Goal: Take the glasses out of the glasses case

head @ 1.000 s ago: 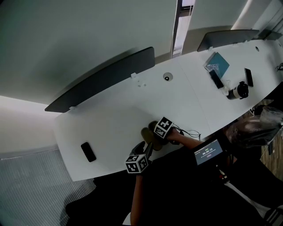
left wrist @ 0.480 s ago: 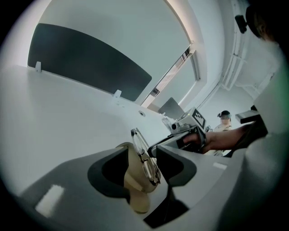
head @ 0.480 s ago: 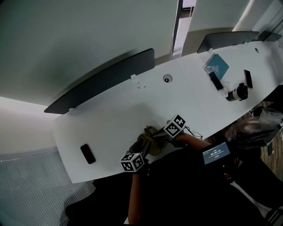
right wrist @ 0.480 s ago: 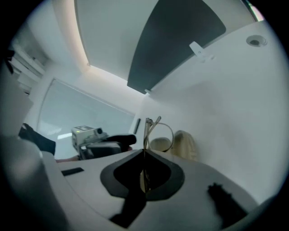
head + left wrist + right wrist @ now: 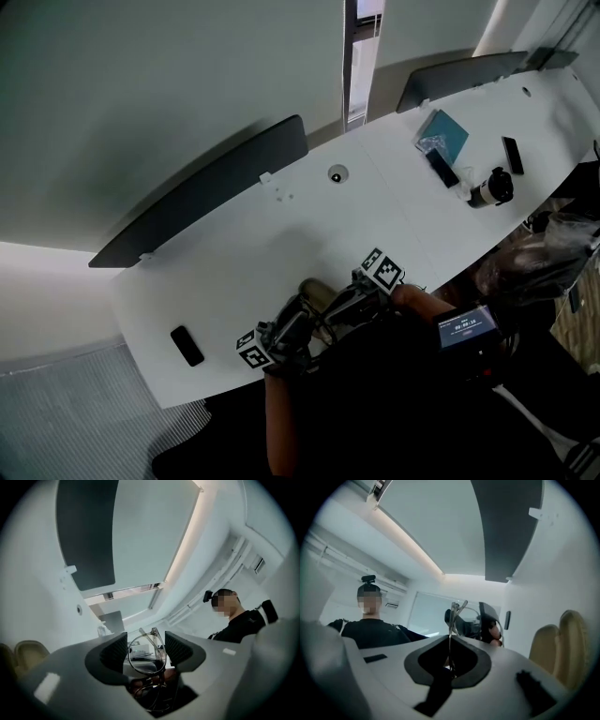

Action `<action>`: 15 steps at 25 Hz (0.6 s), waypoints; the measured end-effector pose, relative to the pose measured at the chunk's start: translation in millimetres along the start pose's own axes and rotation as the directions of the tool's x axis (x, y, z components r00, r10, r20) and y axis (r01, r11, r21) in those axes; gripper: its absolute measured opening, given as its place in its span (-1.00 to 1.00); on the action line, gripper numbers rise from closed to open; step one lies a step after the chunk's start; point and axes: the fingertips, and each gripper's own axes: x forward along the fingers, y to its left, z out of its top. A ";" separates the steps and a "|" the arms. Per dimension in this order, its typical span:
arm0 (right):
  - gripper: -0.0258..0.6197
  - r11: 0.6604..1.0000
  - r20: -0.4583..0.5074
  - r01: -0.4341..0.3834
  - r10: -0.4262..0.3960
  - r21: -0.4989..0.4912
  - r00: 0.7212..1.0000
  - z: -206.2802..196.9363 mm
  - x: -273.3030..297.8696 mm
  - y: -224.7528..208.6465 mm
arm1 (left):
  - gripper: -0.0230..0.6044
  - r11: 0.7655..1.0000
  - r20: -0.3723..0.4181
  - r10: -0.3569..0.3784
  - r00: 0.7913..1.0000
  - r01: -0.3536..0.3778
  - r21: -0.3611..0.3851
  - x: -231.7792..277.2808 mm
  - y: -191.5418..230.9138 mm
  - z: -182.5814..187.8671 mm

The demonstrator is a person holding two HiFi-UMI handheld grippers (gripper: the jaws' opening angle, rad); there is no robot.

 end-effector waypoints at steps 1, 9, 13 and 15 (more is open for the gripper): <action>-0.85 1.000 0.005 -0.025 0.025 0.007 1.000 -0.7 0.0 4.8 | -0.18 0.999 -0.012 -0.038 0.999 0.038 -0.011 4.7 -4.0 -1.7; -0.83 0.936 0.097 0.244 -0.227 -0.252 0.969 19.8 -25.5 -5.1 | -0.21 0.994 0.154 0.106 0.982 -0.106 -0.006 17.9 18.3 23.1; -0.55 0.594 0.185 0.551 -0.564 -0.586 0.805 43.6 -49.1 -13.1 | -0.21 0.927 0.404 0.374 0.835 -0.342 -0.153 -1.6 42.9 62.4; -0.44 0.372 0.212 0.572 -0.673 -0.731 0.708 46.6 -47.1 -12.3 | -0.21 0.845 0.483 0.533 0.695 -0.470 -0.257 -27.3 62.9 71.9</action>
